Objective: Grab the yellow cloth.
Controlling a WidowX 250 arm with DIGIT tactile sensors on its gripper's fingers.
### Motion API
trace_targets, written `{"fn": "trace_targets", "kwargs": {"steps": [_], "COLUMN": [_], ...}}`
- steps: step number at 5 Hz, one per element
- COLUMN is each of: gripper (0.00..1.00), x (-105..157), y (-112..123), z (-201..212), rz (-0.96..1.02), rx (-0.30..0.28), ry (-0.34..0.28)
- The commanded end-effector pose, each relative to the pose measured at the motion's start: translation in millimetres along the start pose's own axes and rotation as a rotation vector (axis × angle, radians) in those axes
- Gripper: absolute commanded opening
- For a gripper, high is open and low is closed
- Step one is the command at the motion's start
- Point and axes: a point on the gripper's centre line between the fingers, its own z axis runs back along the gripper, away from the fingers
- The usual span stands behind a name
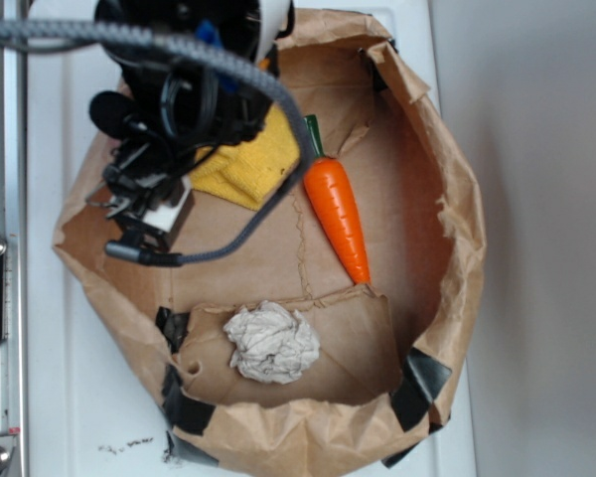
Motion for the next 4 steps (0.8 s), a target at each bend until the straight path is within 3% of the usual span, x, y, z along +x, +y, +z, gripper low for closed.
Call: {"fn": "trace_targets", "kwargs": {"steps": [1, 3, 4], "gripper": [1.00, 1.00, 0.00], "x": [18.2, 13.7, 11.8], "y": [20.0, 16.8, 19.7], "z": [-63.5, -96.5, -103.2], "rz": [-0.005, -0.044, -0.028], "rx": [0.208, 0.254, 0.255], "ry": [0.036, 0.099, 0.084]}}
